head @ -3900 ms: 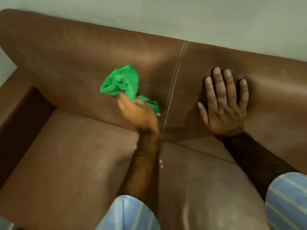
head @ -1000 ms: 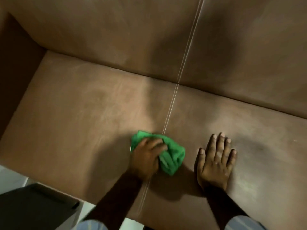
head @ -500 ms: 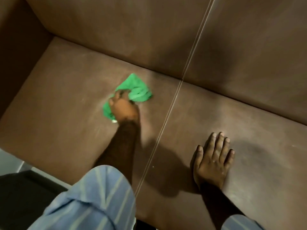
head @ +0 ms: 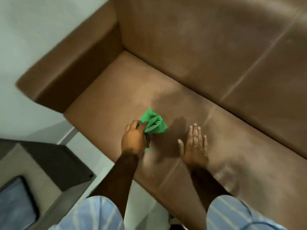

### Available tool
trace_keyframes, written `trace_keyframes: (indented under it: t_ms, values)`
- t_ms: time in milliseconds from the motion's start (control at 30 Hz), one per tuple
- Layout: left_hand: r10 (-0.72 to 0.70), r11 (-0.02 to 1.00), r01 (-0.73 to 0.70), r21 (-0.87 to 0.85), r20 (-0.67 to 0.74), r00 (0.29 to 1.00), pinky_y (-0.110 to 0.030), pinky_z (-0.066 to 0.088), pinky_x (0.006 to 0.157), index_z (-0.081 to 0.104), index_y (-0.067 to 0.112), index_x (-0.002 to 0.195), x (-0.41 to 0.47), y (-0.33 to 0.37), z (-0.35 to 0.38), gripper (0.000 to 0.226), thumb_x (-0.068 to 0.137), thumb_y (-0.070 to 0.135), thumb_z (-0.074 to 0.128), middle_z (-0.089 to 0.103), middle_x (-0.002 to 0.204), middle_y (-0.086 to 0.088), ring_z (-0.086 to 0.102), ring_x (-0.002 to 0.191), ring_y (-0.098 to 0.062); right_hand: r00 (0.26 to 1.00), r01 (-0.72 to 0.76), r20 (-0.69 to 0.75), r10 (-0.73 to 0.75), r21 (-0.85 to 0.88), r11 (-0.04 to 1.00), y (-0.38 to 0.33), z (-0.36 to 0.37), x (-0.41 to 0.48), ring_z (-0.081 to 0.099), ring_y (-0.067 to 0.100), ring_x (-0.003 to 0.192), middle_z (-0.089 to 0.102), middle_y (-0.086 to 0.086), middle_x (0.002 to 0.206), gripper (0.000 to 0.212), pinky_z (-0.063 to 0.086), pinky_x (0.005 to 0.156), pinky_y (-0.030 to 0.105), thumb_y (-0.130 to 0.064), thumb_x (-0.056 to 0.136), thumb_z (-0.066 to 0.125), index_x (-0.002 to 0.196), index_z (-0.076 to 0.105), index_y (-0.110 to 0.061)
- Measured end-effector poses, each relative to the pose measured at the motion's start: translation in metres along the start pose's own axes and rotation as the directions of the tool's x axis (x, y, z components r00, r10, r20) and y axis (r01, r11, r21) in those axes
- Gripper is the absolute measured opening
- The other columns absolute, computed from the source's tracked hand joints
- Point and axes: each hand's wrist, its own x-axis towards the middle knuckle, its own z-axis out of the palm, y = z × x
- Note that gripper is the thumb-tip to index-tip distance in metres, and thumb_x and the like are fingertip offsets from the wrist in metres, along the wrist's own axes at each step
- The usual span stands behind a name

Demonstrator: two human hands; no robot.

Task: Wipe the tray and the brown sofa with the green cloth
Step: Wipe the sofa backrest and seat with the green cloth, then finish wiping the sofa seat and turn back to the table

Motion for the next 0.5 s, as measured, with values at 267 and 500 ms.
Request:
trace_keyframes:
  t_ms: [267, 500]
  values:
    - [-0.354, 0.935, 0.349, -0.062, -0.196, 0.914, -0.040, 0.051, 0.083, 0.055, 0.021, 0.128, -0.086, -0.157, -0.128, 0.045, 0.084, 0.014, 0.056, 0.054, 0.124, -0.009, 0.051, 0.111, -0.032, 0.855, 0.504, 0.139, -0.499, 0.003, 0.864, -0.190, -0.015, -0.039, 0.033, 0.033, 0.162, 0.034, 0.018, 0.174, 0.078, 0.030, 0.132, 0.056, -0.053, 0.105, 0.027, 0.163, 0.041, -0.002]
    - [-0.557, 0.830, 0.523, -0.191, -0.262, 0.788, -0.046, 0.049, 0.092, 0.055, 0.010, 0.130, -0.202, -0.323, -0.200, 0.048, 0.082, 0.007, 0.057, 0.053, 0.126, -0.020, 0.052, 0.110, -0.041, 0.644, 0.755, 0.235, -0.728, -0.045, 0.654, -0.362, 0.024, -0.129, 0.029, 0.029, 0.164, 0.031, 0.014, 0.176, 0.080, 0.030, 0.133, 0.052, -0.057, 0.106, 0.024, 0.165, 0.037, -0.005]
